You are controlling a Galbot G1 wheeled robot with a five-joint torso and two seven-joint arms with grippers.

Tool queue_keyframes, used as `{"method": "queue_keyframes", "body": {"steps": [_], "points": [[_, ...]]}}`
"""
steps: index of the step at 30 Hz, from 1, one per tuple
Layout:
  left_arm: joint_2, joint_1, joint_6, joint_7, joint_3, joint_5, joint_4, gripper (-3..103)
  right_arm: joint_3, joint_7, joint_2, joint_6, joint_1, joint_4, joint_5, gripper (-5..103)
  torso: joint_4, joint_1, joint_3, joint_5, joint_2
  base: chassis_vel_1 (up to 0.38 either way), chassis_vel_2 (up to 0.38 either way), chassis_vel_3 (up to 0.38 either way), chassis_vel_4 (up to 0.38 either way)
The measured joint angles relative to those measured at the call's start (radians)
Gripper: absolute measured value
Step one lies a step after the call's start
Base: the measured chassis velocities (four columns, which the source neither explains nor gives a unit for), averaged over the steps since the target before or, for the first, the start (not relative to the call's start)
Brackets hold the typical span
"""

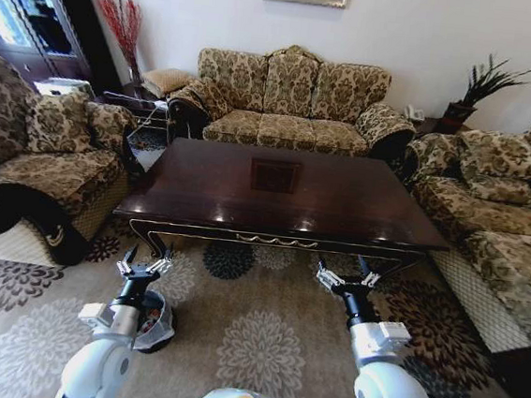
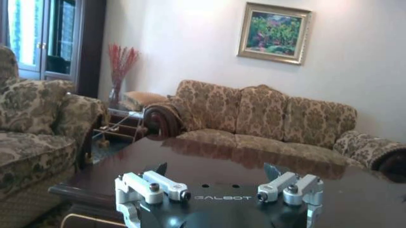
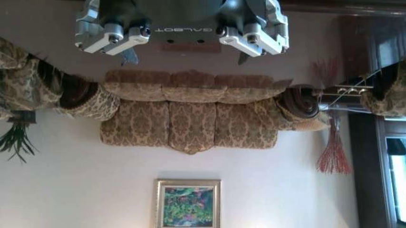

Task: Move to the front of the table and place the trash on the table into the trash bin.

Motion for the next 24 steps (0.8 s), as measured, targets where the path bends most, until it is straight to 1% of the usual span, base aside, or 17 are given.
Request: {"method": "queue_keyframes", "body": {"steps": [6,10,12,14,15,17,21,24], "points": [[0.01,-0.039,0.015,-0.014,0.0,0.025,0.016,100,0.007,-0.001,0.028,-0.001,-0.036,0.025,-0.028,100,0.0002,0.0,0.0,-0.0004,0.0,0.0,0.0,0.0,0.0],[0.026,-0.056,0.023,-0.016,-0.003,0.034,0.027,100,0.037,-0.026,0.045,0.008,-0.083,0.045,-0.027,100,0.0001,0.0,0.0,-0.0003,0.0,0.0,0.0,0.0,0.0],[0.038,-0.064,0.033,-0.017,-0.002,0.033,0.03,100,0.076,-0.045,0.045,0.022,-0.11,0.048,-0.002,100,0.0001,0.0,0.0,-0.0002,0.0,0.0,0.0,0.0,0.0],[0.045,-0.071,0.038,-0.017,-0.001,0.028,0.033,100,0.128,-0.073,0.035,0.039,-0.12,0.042,0.046,100,0.0,0.0,0.0,-0.0003,0.0,0.0,0.0,0.0,0.0],[0.045,-0.071,0.038,-0.017,-0.001,0.028,0.033,100,0.128,-0.073,0.035,0.039,-0.12,0.042,0.046,100,0.0,0.0,0.0,-0.0003,0.0,0.0,0.0,0.0,0.0],[0.053,-0.075,0.046,-0.017,0.003,0.019,0.035,100,0.169,-0.087,0.017,0.051,-0.124,0.031,0.09,100,0.0002,0.0,0.0,-0.0001,0.0,0.0,0.0,0.0,0.0],[0.051,-0.081,0.049,-0.017,0.011,0.023,0.04,100,0.176,-0.09,0.021,0.053,-0.126,0.033,0.12,100,0.0002,0.0,0.0,-0.0002,0.0,0.0,0.0,0.0,0.0],[0.05,-0.082,0.049,-0.017,0.012,0.025,0.041,100,0.171,-0.09,0.028,0.055,-0.126,0.033,0.115,100,0.0001,0.0,0.0,-0.0001,0.0,0.0,0.0,0.0,0.0]]}}
